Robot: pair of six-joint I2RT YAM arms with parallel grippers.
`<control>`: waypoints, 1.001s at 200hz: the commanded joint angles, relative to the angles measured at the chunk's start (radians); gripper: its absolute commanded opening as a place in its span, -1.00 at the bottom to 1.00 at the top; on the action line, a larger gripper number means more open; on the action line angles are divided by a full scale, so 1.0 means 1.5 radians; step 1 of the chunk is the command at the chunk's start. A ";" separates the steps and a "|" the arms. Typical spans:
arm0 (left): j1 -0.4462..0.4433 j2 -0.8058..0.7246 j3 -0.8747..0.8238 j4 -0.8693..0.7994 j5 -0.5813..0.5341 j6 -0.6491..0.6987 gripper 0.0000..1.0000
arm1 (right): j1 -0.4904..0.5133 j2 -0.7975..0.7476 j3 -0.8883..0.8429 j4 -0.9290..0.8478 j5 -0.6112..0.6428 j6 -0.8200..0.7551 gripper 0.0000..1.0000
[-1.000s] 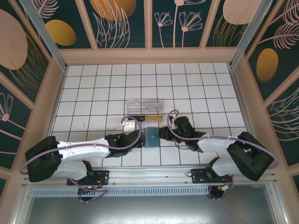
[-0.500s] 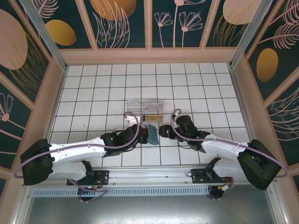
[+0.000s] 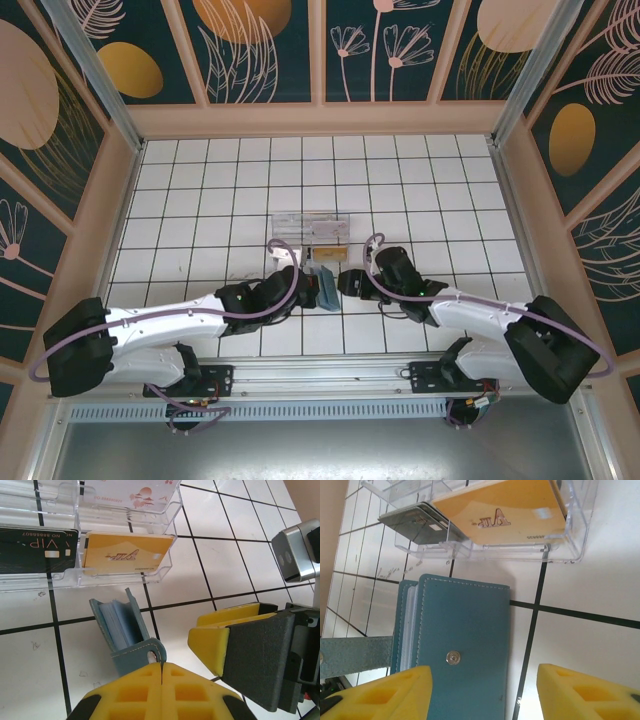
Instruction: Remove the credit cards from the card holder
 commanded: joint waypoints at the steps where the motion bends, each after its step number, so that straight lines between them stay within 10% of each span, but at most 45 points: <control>1: 0.000 -0.002 0.003 0.018 0.003 0.005 -1.00 | 0.016 0.024 0.038 0.015 -0.020 -0.011 0.20; 96: 0.001 -0.013 0.006 0.010 -0.001 0.006 -1.00 | 0.062 0.122 0.123 -0.044 0.027 -0.043 0.11; 155: 0.002 -0.030 -0.015 -0.009 -0.030 -0.004 -1.00 | 0.051 0.054 0.098 -0.111 0.106 -0.049 -0.86; 200: 0.014 -0.040 -0.071 -0.012 -0.067 -0.012 -1.00 | 0.018 -0.007 0.064 -0.109 0.082 -0.044 -1.00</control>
